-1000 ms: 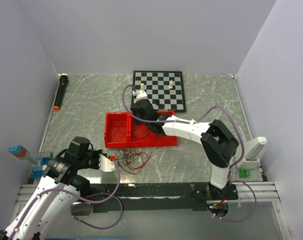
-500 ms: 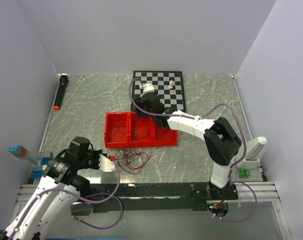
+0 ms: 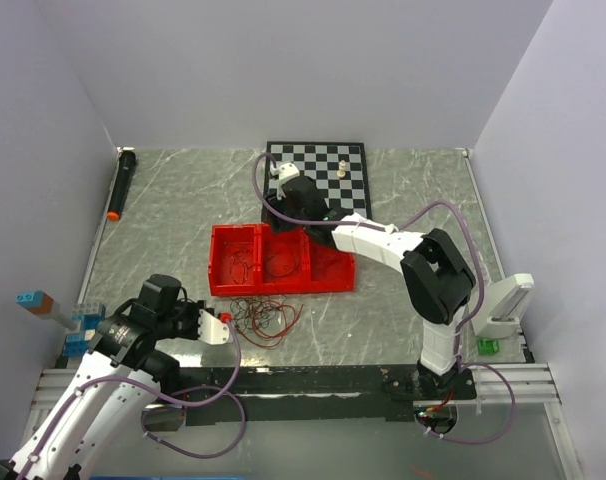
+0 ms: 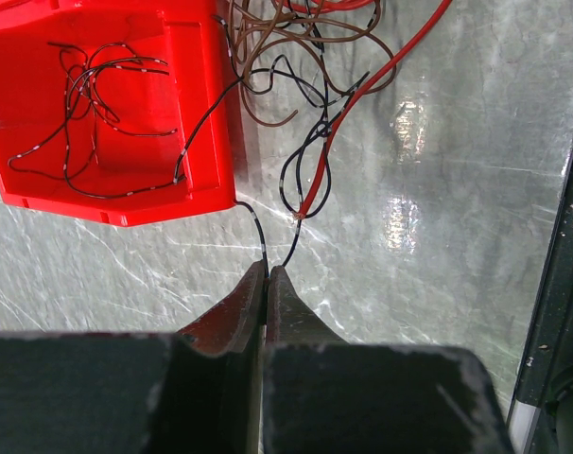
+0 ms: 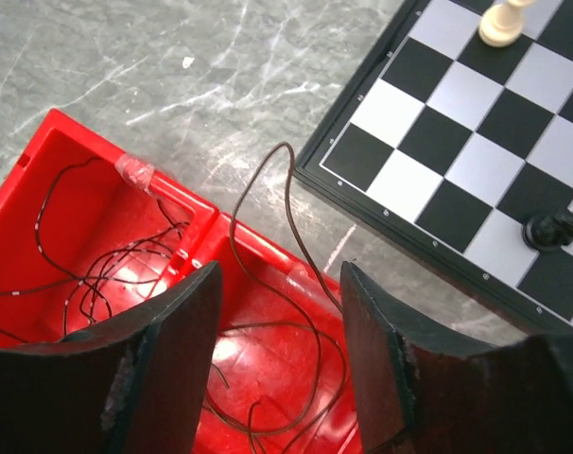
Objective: Untangle the cables
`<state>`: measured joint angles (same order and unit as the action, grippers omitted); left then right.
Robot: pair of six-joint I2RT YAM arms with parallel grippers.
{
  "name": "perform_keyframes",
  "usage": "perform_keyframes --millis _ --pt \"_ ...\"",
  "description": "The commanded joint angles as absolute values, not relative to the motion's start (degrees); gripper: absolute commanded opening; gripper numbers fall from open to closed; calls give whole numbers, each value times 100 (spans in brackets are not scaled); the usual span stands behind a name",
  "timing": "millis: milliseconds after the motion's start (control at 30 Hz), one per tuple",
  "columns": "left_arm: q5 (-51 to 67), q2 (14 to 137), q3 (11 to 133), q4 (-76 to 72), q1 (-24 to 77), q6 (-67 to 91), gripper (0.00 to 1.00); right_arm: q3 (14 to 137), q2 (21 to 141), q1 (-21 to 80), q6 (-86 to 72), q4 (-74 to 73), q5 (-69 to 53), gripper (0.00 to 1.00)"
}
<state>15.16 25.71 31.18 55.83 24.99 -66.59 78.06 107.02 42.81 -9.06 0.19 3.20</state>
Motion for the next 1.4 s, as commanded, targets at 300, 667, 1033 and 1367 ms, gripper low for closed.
perform_keyframes --millis 300,667,1033,1367 --pt "1573 1995 3120 5572 2470 -6636 4 8359 11215 4131 -870 131 44 35" --pt "1617 1969 3120 5537 2461 -6627 5 7691 10416 4403 -1423 597 176 0" --pt "1643 1898 3120 5590 2443 -6601 5 7111 10388 4720 -2697 923 201 0" --pt "1661 1854 3111 5608 2426 -6609 5 7102 10600 4764 -3243 291 1141 0"
